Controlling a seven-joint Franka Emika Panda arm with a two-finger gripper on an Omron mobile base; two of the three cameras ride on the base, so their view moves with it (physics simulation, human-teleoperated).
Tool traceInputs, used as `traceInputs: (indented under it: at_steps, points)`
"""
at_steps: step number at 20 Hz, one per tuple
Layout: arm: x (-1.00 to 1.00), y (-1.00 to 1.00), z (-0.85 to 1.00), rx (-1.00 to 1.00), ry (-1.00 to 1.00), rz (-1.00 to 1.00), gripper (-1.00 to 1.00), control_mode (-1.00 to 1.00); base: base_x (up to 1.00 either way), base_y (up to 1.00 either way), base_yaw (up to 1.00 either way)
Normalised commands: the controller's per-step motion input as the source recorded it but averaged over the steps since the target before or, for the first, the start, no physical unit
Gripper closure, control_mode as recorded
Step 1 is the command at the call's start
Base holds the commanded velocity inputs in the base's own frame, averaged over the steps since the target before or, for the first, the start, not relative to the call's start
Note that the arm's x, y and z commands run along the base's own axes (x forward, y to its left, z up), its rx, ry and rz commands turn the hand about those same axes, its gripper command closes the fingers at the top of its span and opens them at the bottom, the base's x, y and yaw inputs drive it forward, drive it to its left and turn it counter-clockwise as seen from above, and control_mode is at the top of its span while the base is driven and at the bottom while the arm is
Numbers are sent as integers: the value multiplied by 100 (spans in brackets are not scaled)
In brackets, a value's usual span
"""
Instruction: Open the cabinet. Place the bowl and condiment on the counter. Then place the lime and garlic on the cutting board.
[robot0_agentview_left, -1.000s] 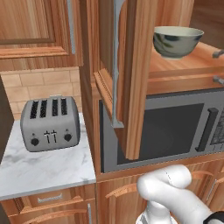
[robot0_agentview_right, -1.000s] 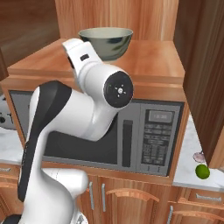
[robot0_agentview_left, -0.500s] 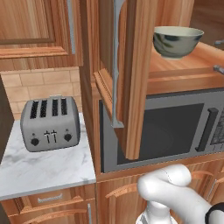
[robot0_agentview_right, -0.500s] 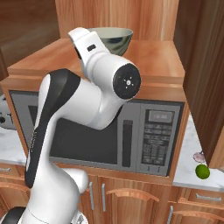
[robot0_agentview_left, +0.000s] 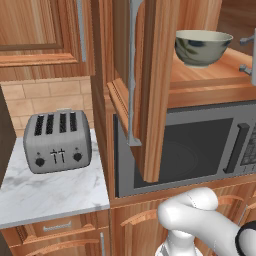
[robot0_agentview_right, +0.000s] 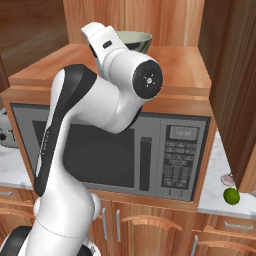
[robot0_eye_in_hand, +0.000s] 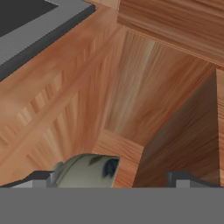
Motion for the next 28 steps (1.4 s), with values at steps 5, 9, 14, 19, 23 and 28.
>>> traceInputs:
  at_steps: [5,9,14,19,23,28]
  points:
    - [39,0,0,-2,0,-1,-100,-100,0,0,0]
    - [41,0,0,-1,0,-3,-100,-100,0,0,0]
    - [39,-2,0,-1,0,-6,-100,-100,0,0,0]
    - [38,-2,0,-1,0,-8,-100,-100,0,0,0]
    - [37,-8,0,-1,0,-8,-100,-100,0,0,0]
    - [33,-7,0,0,1,-8,-100,-100,0,0,0]
